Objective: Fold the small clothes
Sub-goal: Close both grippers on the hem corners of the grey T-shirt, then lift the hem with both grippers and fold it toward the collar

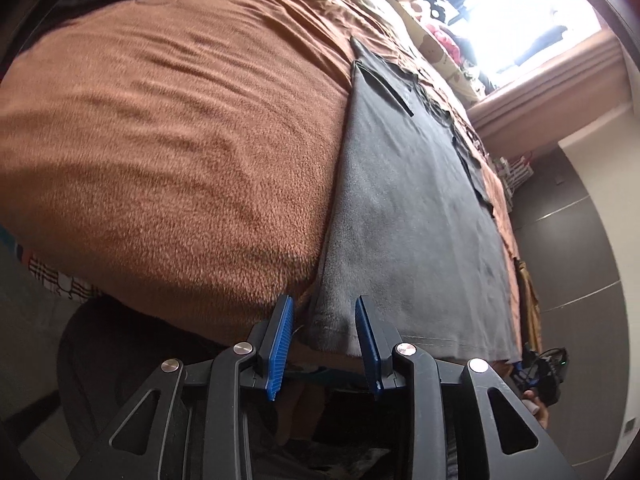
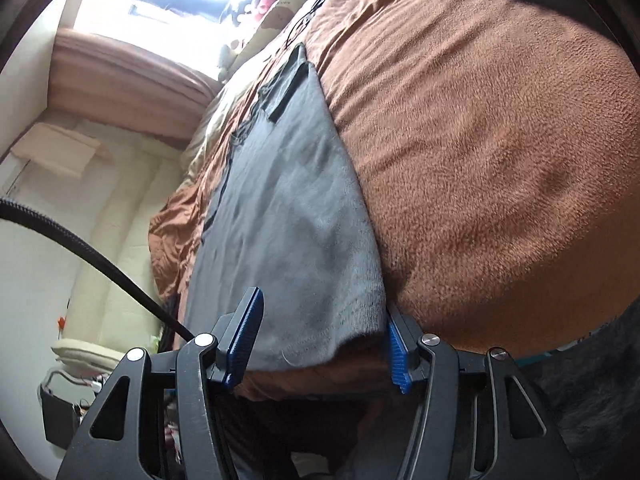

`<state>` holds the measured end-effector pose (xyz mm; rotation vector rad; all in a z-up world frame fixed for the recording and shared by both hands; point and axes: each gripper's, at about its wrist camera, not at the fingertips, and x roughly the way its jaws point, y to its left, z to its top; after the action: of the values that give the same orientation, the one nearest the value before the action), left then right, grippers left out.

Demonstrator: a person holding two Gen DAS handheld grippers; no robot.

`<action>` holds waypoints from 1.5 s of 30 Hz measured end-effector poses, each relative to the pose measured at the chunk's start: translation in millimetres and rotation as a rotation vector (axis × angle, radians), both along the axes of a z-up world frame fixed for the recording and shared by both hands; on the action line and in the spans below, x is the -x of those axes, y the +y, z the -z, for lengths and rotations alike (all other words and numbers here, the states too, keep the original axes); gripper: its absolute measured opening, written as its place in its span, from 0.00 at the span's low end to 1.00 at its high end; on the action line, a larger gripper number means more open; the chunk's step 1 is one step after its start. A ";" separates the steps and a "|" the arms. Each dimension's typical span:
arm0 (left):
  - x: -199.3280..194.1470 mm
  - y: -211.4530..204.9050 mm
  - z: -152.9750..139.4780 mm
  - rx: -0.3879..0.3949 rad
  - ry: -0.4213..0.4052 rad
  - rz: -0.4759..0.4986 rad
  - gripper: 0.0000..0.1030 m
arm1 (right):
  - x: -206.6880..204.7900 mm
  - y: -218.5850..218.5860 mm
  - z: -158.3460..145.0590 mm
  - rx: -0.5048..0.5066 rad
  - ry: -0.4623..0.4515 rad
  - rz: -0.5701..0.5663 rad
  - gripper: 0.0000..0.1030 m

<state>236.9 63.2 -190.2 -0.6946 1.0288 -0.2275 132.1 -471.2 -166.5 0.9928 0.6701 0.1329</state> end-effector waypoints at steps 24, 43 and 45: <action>-5.5 15.4 17.1 0.223 -0.101 -0.050 0.34 | -3.0 15.0 -37.7 0.145 0.084 0.123 0.02; -7.5 10.4 19.6 0.296 -0.061 0.028 0.34 | -12.4 16.0 -45.7 0.172 0.125 0.102 0.02; -11.4 6.7 20.0 0.290 -0.056 0.022 0.34 | -12.1 14.6 -44.1 0.170 0.125 0.102 0.01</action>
<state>248.4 69.8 -210.2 -0.9336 0.9589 -0.4185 144.2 -456.6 -122.4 0.8746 0.7302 -0.0754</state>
